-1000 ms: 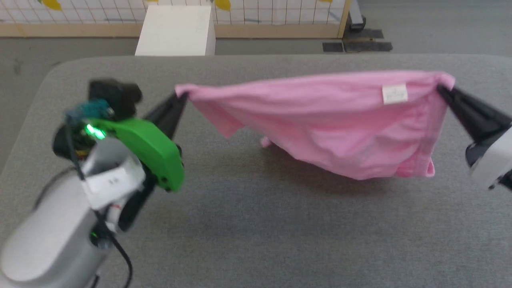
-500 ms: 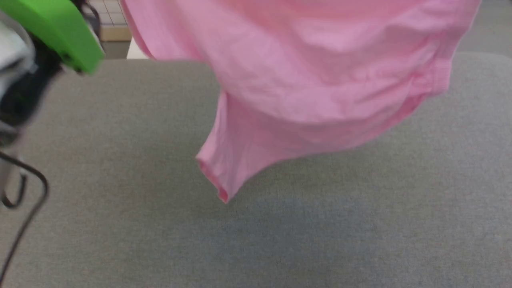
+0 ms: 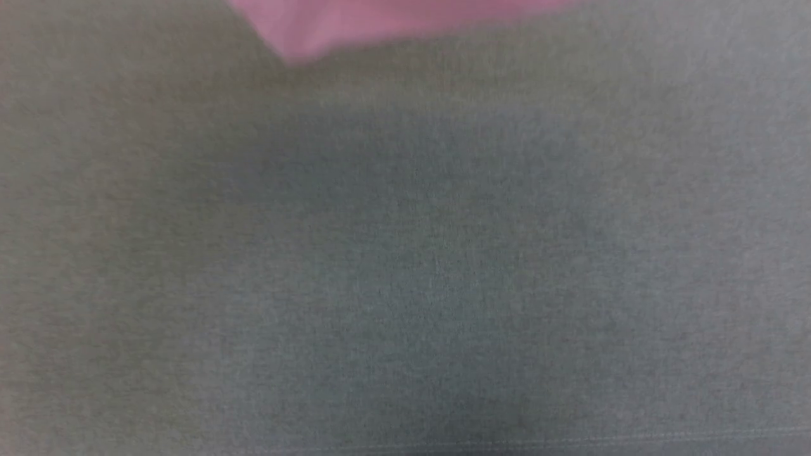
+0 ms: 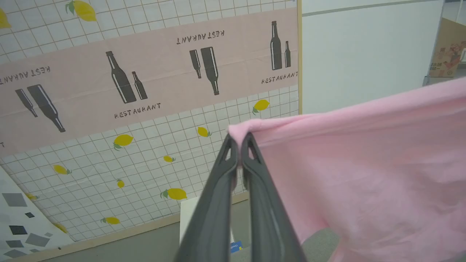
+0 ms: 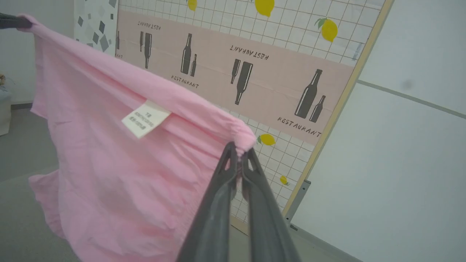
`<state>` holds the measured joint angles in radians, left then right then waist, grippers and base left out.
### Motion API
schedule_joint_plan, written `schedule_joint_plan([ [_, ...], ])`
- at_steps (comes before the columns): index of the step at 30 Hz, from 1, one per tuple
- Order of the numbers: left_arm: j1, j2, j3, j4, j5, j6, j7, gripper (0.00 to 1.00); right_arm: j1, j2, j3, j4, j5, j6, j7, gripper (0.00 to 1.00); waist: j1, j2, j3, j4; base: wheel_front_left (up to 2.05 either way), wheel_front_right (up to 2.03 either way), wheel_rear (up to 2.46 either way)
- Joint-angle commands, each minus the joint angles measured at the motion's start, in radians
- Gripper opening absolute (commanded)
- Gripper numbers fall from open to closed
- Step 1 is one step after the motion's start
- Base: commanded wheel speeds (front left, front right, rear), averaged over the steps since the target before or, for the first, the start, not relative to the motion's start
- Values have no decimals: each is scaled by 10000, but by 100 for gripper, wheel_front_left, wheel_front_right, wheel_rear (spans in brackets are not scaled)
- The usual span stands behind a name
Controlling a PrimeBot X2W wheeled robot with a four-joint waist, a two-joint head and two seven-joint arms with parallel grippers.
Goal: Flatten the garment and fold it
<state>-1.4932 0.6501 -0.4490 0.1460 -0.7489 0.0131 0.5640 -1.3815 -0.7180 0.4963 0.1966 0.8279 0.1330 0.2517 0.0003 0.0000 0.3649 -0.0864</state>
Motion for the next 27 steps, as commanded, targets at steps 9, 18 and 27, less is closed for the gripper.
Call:
schedule_joint_plan([
  [9,-3377,-922,-173,2983,1248,-396,-1365,0,-3351,887,1192,3212,-371,-23,-1292,0,-3,0,3335,-308,0,0,0],
  [18,-3906,-1645,-429,4719,1541,-665,-2783,0,-4130,1649,2263,5055,-101,-23,-2275,0,-3,0,3962,-15,0,0,0],
  [27,-1079,-2011,-639,4888,1093,-678,-3933,0,-2407,1757,3394,5548,543,-23,-2936,0,-3,0,3108,509,0,0,0],
])
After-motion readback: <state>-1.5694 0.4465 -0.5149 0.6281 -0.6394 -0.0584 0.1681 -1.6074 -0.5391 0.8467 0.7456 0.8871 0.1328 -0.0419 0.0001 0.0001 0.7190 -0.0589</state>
